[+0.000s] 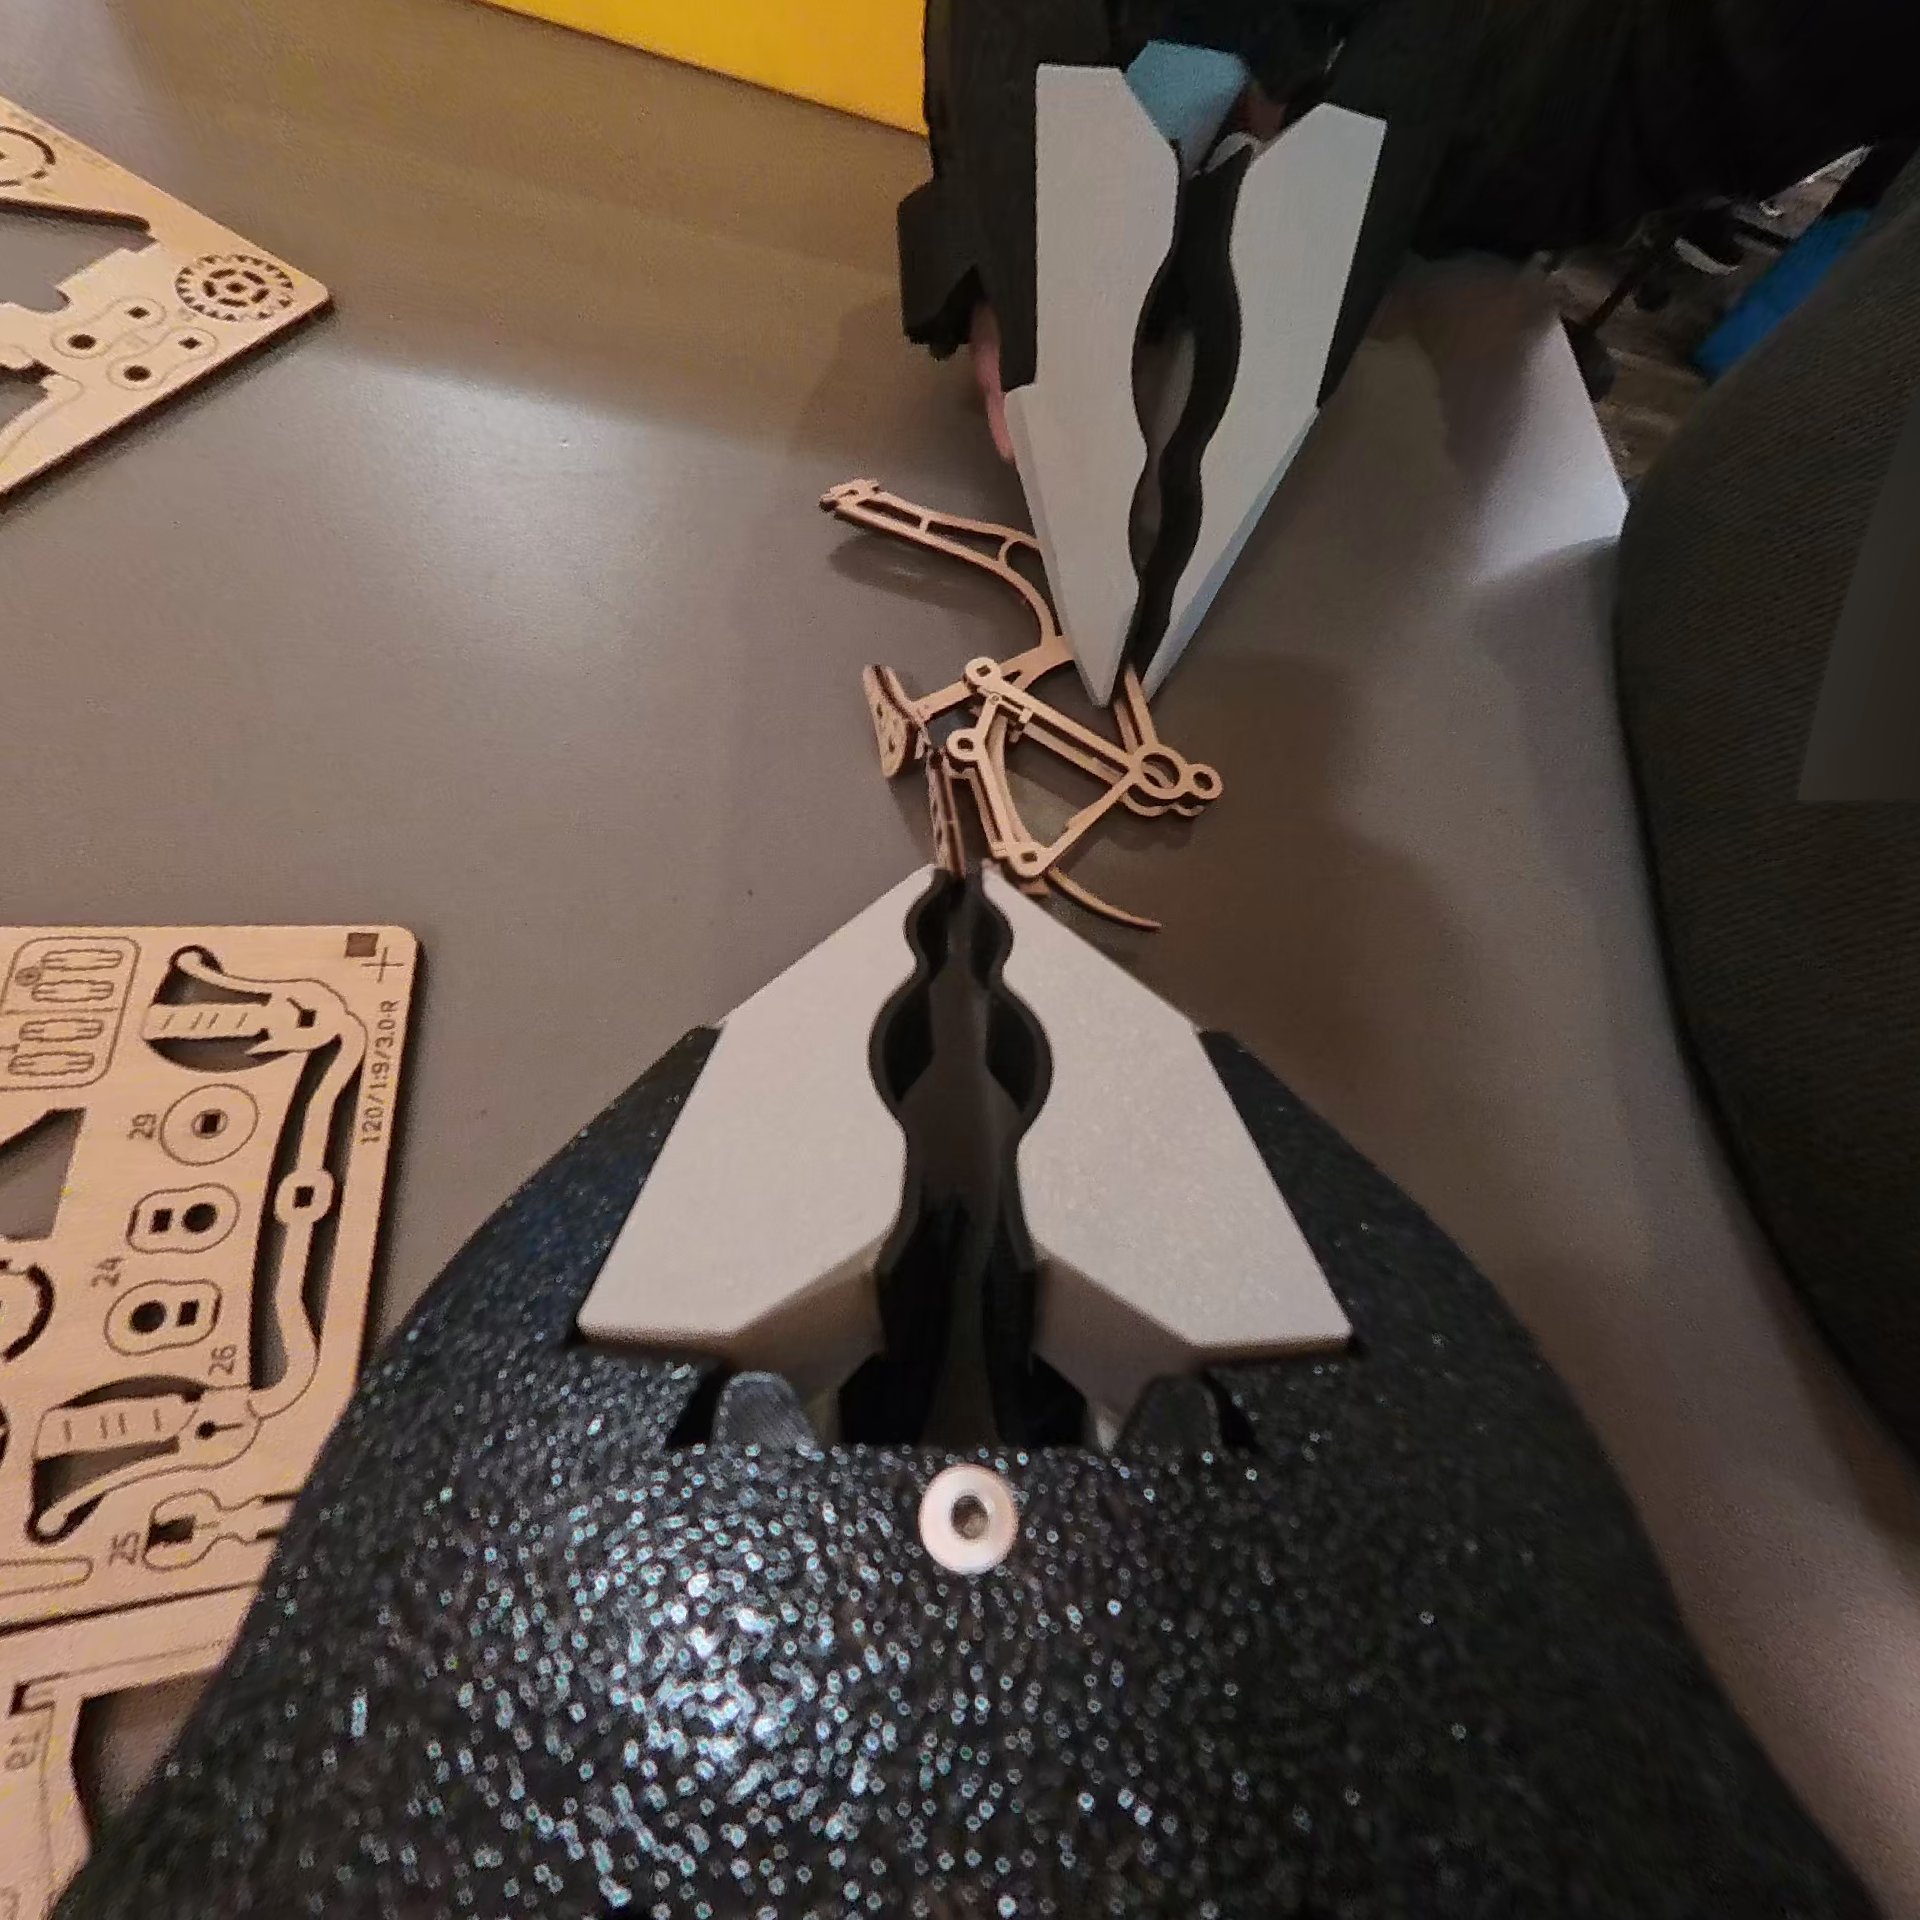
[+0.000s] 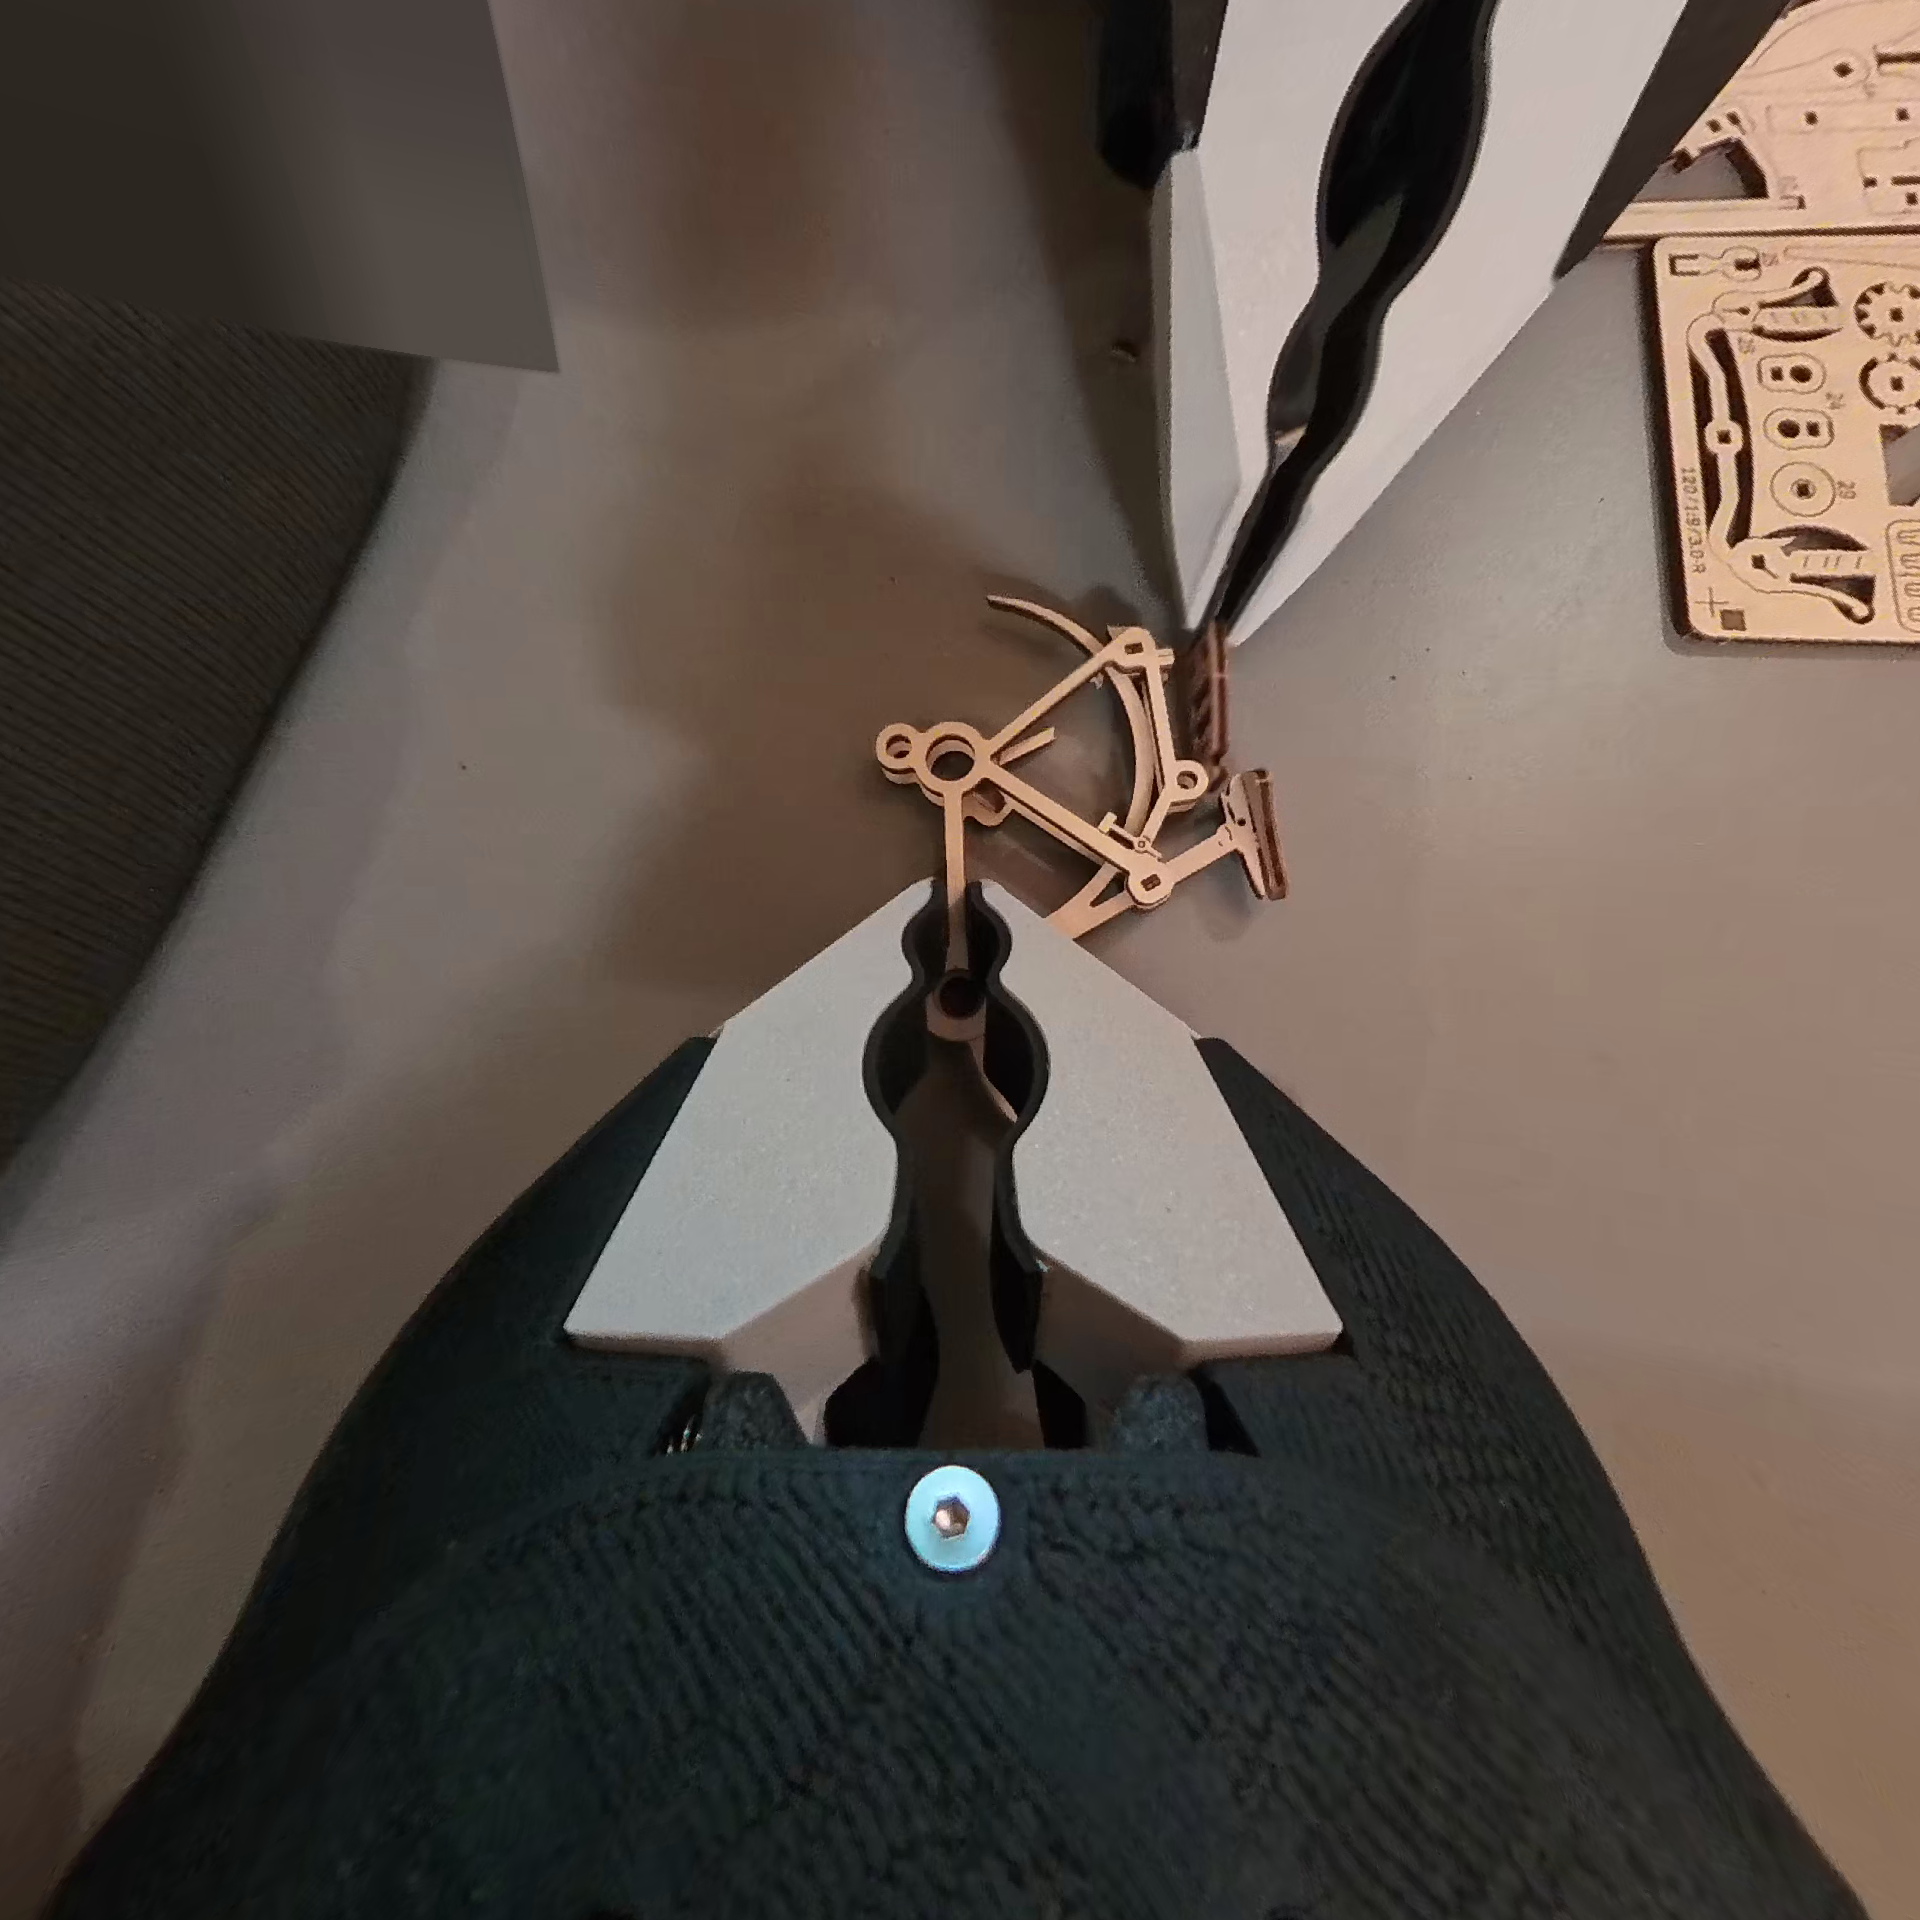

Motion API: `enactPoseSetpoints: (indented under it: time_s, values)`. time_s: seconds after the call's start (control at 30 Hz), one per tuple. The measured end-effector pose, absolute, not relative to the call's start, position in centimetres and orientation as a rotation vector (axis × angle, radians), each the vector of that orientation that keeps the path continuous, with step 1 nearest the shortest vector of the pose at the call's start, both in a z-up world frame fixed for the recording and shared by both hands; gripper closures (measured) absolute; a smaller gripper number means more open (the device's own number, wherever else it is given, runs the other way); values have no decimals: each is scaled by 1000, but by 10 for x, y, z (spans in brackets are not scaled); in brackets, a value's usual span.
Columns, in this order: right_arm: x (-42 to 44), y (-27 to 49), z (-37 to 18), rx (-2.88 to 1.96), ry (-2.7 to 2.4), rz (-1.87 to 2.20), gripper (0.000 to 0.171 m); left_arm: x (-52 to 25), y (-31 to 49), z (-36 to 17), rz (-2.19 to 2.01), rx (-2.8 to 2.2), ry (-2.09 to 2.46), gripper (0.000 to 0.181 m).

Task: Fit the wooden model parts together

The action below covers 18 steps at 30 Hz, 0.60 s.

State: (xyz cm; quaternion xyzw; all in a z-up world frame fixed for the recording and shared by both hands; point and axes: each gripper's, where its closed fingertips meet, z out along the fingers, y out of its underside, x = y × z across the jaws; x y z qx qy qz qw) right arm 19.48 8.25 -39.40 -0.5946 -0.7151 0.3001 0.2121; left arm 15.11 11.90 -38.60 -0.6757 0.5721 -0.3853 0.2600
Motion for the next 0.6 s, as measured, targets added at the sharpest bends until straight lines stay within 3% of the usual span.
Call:
enactPoseSetpoints:
  time_s: [0.6]
  values:
    - [194, 87, -394, -1706, -1941, 813, 170, 151, 121, -386, -1005, -1821, 1539, 181]
